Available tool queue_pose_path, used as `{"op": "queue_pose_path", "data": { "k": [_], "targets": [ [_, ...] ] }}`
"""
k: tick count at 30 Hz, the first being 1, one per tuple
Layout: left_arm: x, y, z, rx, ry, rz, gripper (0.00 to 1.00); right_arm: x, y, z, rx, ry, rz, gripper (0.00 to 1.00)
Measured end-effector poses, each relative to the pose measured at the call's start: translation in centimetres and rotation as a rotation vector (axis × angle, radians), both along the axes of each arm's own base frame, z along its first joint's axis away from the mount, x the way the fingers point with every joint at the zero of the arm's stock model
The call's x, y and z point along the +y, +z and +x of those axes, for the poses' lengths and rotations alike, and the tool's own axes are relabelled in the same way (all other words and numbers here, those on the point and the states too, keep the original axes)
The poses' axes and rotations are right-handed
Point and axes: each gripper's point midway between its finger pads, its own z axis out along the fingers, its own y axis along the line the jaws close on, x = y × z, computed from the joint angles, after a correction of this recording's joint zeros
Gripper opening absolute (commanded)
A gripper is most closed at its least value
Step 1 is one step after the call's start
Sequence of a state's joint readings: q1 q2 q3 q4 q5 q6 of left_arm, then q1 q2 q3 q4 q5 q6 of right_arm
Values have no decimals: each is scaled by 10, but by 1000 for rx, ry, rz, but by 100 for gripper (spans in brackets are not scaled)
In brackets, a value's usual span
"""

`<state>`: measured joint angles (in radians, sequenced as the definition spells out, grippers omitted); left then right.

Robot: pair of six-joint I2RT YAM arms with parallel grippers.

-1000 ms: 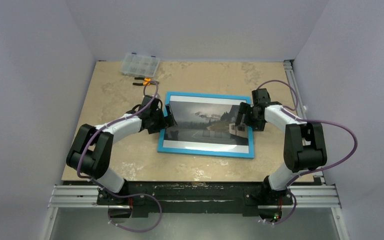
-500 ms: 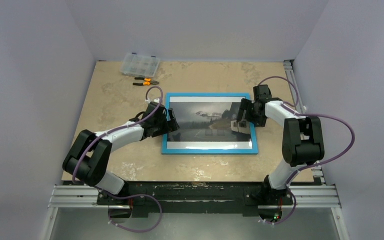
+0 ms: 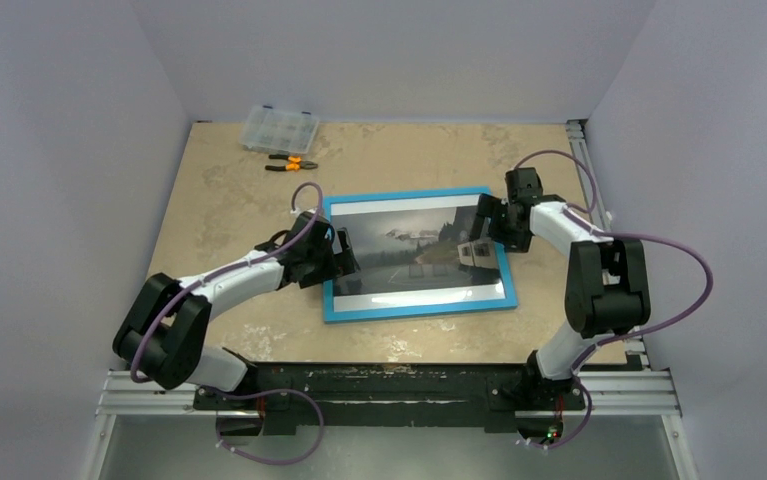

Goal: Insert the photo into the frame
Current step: Adjust the photo frame at the center of the board, then reset both arms

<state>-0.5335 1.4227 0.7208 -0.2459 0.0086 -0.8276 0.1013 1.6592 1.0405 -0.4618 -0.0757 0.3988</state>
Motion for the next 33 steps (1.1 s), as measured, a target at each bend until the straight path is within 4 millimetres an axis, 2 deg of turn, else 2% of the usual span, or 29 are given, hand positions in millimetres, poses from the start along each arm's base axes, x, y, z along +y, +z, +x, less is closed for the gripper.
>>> {"op": "queue_pose_path", "data": {
  "k": [3, 6, 8, 10, 12, 16, 19, 23, 26, 28, 33],
  "targets": [
    [4, 13, -12, -4, -8, -12, 100, 13, 39, 3, -105, 17, 56, 99],
    [6, 44, -9, -85, -10, -78, 100, 25, 91, 6, -261, 44, 111, 99],
    [12, 70, -3, -167, 0, -137, 100, 28, 118, 6, -344, 49, 133, 99],
    [19, 93, 3, -247, 9, -188, 100, 29, 138, 5, -405, 52, 152, 99],
    [28, 115, 8, -332, 14, -224, 100, 30, 149, 2, -447, 53, 164, 99],
    [43, 148, 11, -494, 6, -240, 100, 28, 148, -9, -478, 51, 165, 99],
    [56, 164, 9, -615, 4, -200, 100, 21, 143, -20, -501, 33, 142, 99],
    [83, 165, 12, -728, 56, -69, 100, 4, 148, -29, -596, -12, 78, 99],
    [111, 152, 15, -775, 127, 71, 100, -13, 148, -35, -710, -67, 20, 99],
    [130, 142, 17, -784, 175, 174, 100, -26, 137, -40, -778, -108, -29, 99],
    [178, 119, 18, -751, 310, 418, 100, -59, 73, -54, -790, -200, -181, 97]
  ]
}}
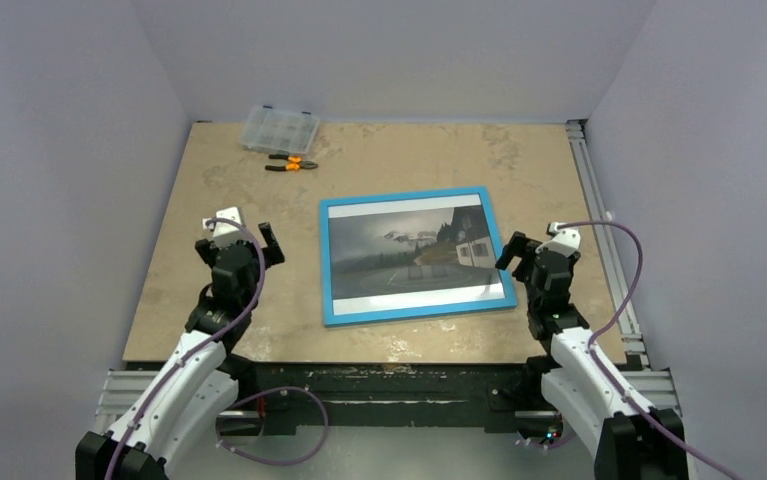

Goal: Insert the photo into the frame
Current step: Reset both arms

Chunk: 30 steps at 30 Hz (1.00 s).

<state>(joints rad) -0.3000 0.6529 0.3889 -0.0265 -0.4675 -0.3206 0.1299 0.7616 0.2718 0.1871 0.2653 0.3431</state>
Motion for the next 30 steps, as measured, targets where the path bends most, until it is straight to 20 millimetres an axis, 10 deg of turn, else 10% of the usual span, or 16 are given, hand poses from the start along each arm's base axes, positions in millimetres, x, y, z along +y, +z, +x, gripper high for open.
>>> {"op": "queue_pose_path", "data": {
  "k": [3, 10, 19, 25, 30],
  "targets": [
    [22, -19, -1, 29, 112, 70, 100, -15, -32, -7, 68, -57, -68, 98],
    [40, -76, 6, 114, 144, 222, 100, -30, -36, 11, 38, -124, -149, 98],
    [71, -67, 56, -66, 148, 176, 100, -32, -31, 44, -76, -118, -210, 98],
    [64, -74, 58, -83, 92, 151, 100, -27, -57, 62, -33, -52, -235, 98],
    [58, -64, 67, -111, 59, 138, 100, -22, -37, 79, -100, -30, -233, 99]
  ]
}}
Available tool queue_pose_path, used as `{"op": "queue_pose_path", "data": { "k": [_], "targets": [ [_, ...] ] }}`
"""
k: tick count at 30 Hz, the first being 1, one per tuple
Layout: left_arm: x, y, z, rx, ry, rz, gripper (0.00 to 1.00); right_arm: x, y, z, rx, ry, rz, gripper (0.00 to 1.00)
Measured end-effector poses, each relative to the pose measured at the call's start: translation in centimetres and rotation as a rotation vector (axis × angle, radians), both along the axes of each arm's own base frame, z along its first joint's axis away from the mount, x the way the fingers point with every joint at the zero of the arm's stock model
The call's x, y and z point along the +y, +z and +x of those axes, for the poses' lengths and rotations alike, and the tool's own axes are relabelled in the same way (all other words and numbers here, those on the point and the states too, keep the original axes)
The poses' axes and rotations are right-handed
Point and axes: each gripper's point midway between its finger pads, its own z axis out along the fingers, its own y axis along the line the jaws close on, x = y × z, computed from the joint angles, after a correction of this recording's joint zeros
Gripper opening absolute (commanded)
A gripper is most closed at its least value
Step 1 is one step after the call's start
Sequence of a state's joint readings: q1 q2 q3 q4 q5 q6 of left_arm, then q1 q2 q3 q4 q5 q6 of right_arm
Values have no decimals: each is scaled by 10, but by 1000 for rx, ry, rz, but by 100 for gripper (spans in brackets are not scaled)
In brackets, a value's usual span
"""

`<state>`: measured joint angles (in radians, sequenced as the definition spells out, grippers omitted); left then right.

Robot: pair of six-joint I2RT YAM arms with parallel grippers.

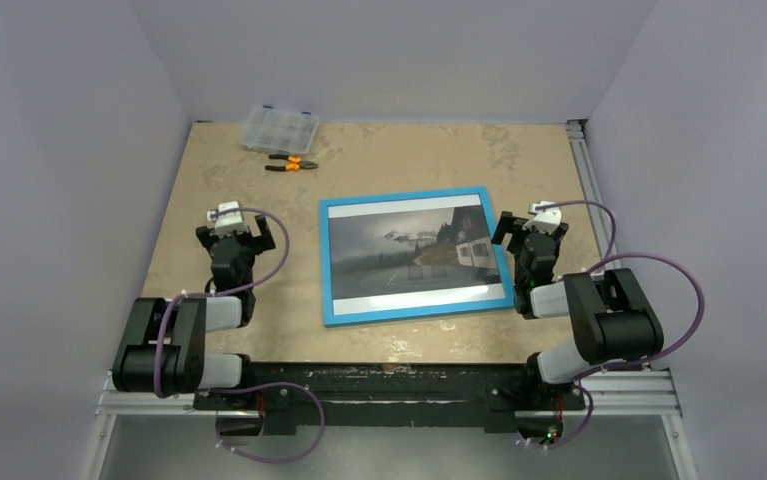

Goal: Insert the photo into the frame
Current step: Reset both arms

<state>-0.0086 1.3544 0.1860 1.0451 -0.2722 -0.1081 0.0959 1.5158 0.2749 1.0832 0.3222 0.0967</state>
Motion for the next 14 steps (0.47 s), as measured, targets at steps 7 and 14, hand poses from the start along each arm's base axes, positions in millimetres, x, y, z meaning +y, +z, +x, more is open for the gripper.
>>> {"op": "queue_pose_path", "data": {
  "k": [7, 14],
  "targets": [
    [-26, 18, 28, 17, -156, 32, 100, 0, 2, 1, -4, 1, -8, 99],
    [-33, 8, 26, 62, -200, 40, 100, 0, 2, 1, -5, 2, -10, 99]
  ]
}}
